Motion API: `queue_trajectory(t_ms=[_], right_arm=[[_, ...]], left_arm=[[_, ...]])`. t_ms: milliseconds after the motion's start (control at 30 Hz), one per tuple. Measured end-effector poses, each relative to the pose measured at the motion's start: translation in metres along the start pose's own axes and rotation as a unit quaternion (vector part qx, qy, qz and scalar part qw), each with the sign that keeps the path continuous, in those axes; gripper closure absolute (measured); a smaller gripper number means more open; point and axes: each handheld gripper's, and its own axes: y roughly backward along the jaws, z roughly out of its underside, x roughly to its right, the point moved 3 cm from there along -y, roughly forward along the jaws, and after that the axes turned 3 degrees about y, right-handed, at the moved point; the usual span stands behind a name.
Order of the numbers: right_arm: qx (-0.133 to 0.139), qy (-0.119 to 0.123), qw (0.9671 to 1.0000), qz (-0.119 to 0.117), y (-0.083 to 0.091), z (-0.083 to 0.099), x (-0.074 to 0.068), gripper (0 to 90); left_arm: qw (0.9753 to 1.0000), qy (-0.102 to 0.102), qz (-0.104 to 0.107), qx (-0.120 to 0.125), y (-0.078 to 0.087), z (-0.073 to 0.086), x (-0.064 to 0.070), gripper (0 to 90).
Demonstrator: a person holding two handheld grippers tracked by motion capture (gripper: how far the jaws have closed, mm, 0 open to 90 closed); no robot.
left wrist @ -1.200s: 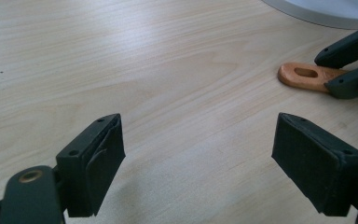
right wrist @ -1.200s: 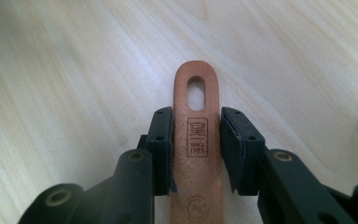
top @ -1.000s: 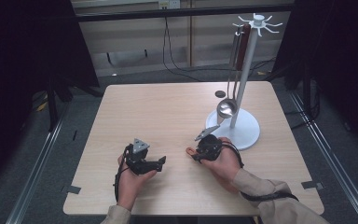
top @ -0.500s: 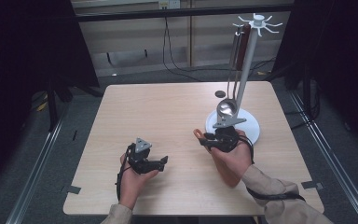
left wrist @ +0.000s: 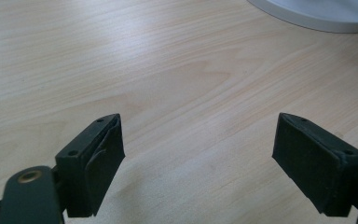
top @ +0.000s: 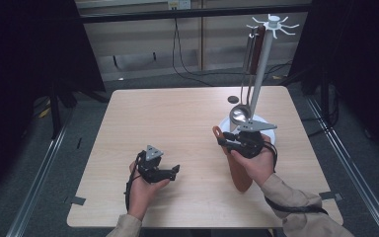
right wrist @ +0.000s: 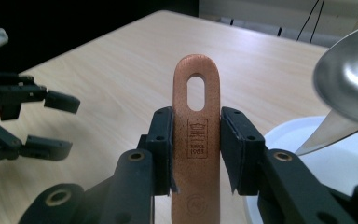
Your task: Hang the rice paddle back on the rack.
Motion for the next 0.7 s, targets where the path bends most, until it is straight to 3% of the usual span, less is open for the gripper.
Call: queue_trajectory(t_ms=[467, 700], right_arm=[[0.068, -0.011, 0.9975, 0.02, 0.016, -0.009, 0.005, 67.0], [0.084, -0.008, 0.9961, 0.026, 0.021, -0.011, 0.007, 67.0]], left_arm=[[1.0, 0.0, 0.002, 0.002, -0.002, -0.001, 0.001, 15.8], [1.0, 0.004, 0.003, 0.005, -0.004, -0.001, 0.002, 15.8]])
